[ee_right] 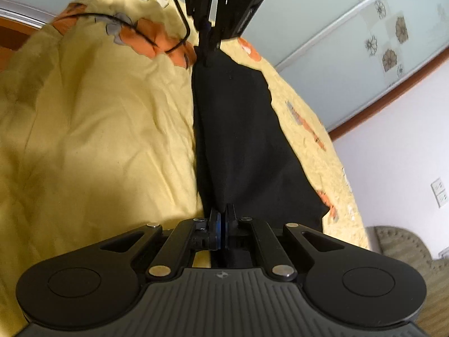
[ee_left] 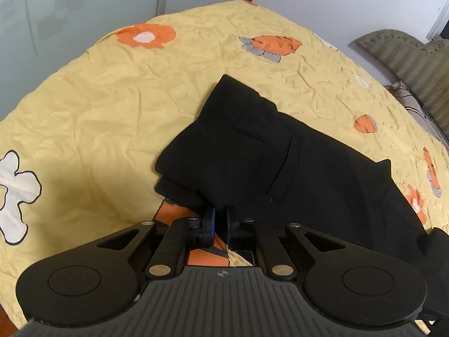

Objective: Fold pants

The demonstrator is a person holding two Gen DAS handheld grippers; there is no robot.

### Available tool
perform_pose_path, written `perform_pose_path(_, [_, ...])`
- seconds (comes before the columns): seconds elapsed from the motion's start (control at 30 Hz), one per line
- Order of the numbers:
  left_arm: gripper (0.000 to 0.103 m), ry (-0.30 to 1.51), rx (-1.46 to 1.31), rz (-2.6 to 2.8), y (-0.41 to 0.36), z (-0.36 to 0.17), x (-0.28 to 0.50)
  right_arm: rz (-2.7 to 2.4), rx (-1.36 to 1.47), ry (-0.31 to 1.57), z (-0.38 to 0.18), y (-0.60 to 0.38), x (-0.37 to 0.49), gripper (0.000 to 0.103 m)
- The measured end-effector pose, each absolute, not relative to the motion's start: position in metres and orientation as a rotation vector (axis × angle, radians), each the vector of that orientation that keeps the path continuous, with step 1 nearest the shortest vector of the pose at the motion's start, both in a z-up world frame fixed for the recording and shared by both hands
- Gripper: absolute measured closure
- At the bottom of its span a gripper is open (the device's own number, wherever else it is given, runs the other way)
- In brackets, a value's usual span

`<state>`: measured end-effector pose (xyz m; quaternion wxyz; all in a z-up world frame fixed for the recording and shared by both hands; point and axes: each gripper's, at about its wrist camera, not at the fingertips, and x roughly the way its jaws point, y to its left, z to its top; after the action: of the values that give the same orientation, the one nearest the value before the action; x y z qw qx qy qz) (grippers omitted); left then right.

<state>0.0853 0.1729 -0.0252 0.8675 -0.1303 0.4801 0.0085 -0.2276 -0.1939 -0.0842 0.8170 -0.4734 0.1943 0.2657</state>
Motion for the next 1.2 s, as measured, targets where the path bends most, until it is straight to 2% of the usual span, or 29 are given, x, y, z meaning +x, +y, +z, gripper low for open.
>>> perform_pose_path(0.03, [0.079, 1.017, -0.272, 0.022, 0.172, -0.024, 0.086, 0.558, -0.998, 0.395, -0.088, -0.195, -0.226, 0.101])
perform_pose_path(0.07, [0.069, 1.027, -0.267, 0.026, 0.171, -0.022, 0.084, 0.55, -0.985, 0.374, -0.089, -0.197, -0.227, 0.1])
perform_pose_path(0.17, [0.049, 0.986, -0.181, 0.05, 0.161, -0.007, 0.07, 0.531, -0.933, 0.362, -0.081, -0.208, -0.237, 0.098])
perform_pose_path(0.3, [0.037, 0.845, 0.006, 0.043, 0.125, 0.024, 0.045, 0.483, -0.698, 0.411, -0.052, -0.259, -0.244, 0.098])
perform_pose_path(0.37, [0.022, 0.788, 0.098, -0.064, 0.093, 0.033, 0.036, 0.386, -0.576, 0.445, -0.044, -0.296, -0.242, 0.098])
perform_pose_path(0.43, [0.016, 0.755, 0.199, -0.247, 0.053, 0.035, 0.028, 0.256, -0.447, 0.48, -0.039, -0.338, -0.236, 0.098])
perform_pose_path(0.67, [0.015, 0.586, 0.574, -0.68, -0.088, 0.0, -0.008, -0.12, 0.11, 0.613, -0.042, -0.466, -0.231, 0.097])
perform_pose_path(0.77, [0.019, 0.558, 0.634, -0.774, -0.123, -0.017, -0.014, -0.138, 0.408, 0.564, -0.049, -0.518, -0.238, 0.097])
perform_pose_path(0.97, [0.033, 0.603, 0.675, -0.857, -0.152, -0.051, -0.01, -0.157, 0.786, 0.501, -0.068, -0.592, -0.22, 0.097])
perform_pose_path(1.1, [0.036, 0.621, 0.649, -0.876, -0.153, -0.064, -0.002, -0.155, 0.977, 0.524, -0.086, -0.613, -0.196, 0.097])
perform_pose_path(1.2, [0.043, 0.615, 0.636, -0.902, -0.155, -0.064, 0.0, -0.168, 1.128, 0.533, -0.092, -0.622, -0.182, 0.097])
